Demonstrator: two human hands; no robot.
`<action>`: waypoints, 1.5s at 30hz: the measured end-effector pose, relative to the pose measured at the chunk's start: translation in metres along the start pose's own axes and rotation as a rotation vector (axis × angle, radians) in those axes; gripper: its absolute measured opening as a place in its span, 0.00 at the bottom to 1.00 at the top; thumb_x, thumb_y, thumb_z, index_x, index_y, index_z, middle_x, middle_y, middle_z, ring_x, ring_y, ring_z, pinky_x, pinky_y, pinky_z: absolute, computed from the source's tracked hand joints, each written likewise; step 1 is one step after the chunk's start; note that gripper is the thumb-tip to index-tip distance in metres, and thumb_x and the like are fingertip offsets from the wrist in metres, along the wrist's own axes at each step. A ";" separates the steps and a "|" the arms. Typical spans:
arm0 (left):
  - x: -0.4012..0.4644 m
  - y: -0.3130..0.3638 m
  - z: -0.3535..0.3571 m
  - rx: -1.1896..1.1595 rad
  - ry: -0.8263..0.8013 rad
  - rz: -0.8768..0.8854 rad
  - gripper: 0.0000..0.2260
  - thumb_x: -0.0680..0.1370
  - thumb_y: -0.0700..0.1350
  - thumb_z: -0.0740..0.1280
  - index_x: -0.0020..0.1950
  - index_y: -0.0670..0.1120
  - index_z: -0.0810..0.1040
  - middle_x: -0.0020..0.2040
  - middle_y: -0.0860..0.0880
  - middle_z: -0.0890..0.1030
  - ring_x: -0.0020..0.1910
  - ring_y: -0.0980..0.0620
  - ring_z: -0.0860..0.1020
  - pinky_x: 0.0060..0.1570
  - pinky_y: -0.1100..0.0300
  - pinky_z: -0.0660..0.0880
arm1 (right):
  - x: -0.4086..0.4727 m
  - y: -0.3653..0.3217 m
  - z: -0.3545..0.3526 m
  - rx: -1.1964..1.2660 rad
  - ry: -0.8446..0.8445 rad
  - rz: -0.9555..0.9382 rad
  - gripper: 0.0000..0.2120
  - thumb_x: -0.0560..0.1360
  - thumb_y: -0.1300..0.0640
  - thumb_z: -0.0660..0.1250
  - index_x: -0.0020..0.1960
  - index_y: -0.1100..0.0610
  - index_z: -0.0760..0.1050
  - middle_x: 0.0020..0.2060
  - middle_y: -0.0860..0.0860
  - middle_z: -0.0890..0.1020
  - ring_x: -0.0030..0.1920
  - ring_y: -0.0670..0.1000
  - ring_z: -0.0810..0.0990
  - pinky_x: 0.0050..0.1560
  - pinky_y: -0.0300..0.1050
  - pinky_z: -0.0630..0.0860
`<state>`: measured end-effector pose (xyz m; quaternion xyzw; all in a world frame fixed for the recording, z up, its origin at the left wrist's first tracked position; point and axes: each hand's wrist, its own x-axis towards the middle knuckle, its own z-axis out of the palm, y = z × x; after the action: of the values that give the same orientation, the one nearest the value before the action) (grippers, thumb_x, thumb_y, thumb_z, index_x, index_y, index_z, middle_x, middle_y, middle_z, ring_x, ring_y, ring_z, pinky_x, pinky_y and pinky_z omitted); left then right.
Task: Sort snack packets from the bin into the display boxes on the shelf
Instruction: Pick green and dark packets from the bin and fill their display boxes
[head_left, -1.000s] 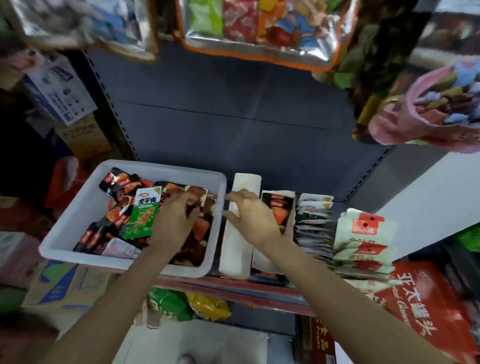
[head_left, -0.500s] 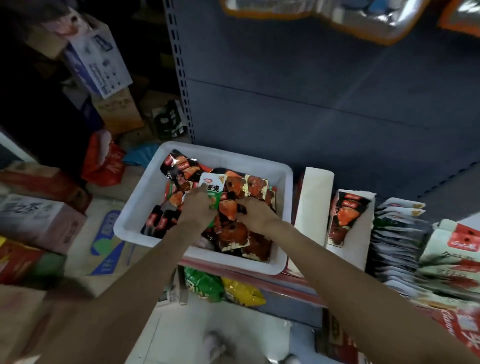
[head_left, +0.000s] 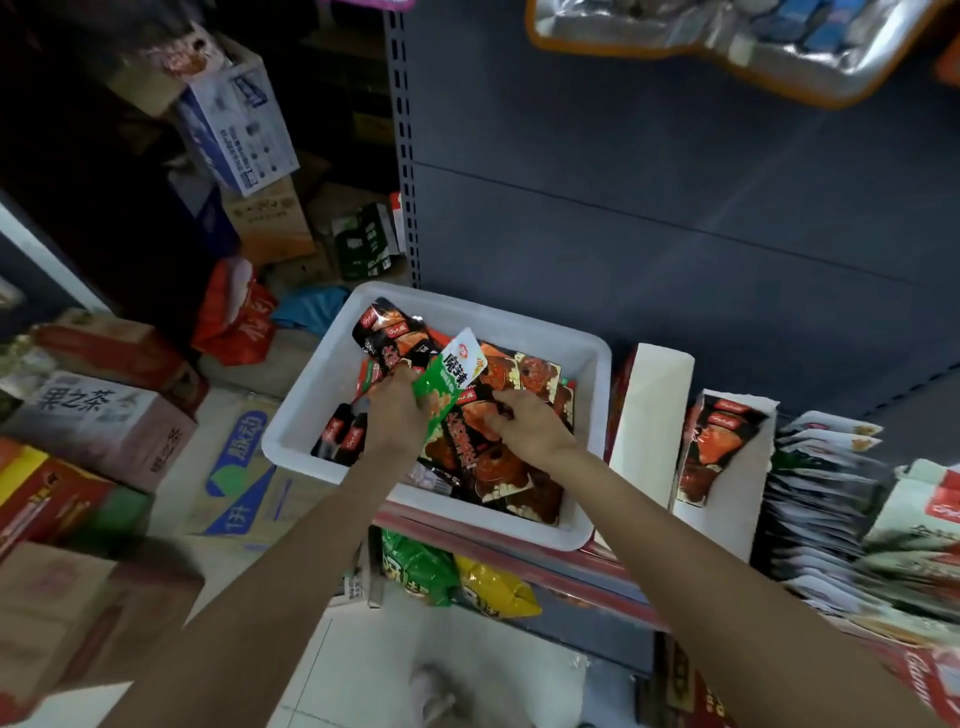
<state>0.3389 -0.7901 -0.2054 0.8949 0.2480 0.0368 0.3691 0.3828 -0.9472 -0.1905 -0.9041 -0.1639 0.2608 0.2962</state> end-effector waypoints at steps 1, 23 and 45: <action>-0.007 0.003 -0.001 -0.022 0.020 0.043 0.08 0.79 0.37 0.64 0.57 0.36 0.73 0.43 0.43 0.78 0.42 0.48 0.77 0.35 0.62 0.68 | -0.001 0.002 -0.002 0.019 0.039 -0.013 0.23 0.80 0.50 0.59 0.72 0.59 0.65 0.70 0.55 0.68 0.69 0.55 0.67 0.69 0.46 0.64; -0.109 0.242 0.148 -0.312 -0.235 0.563 0.02 0.72 0.36 0.72 0.43 0.39 0.80 0.39 0.48 0.80 0.36 0.53 0.76 0.36 0.73 0.68 | -0.187 0.165 -0.197 0.086 0.837 -0.188 0.12 0.75 0.68 0.64 0.56 0.61 0.68 0.32 0.46 0.75 0.33 0.47 0.75 0.35 0.37 0.67; -0.143 0.256 0.172 0.000 -0.074 0.769 0.01 0.75 0.41 0.69 0.46 0.46 0.79 0.43 0.50 0.80 0.42 0.52 0.78 0.44 0.55 0.76 | -0.193 0.216 -0.192 -0.361 0.679 -0.169 0.08 0.78 0.59 0.62 0.52 0.56 0.79 0.45 0.54 0.78 0.44 0.56 0.78 0.40 0.48 0.75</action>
<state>0.3631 -1.1224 -0.1393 0.9233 -0.1191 0.1400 0.3373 0.3660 -1.2869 -0.1198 -0.9598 -0.1737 -0.1113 0.1903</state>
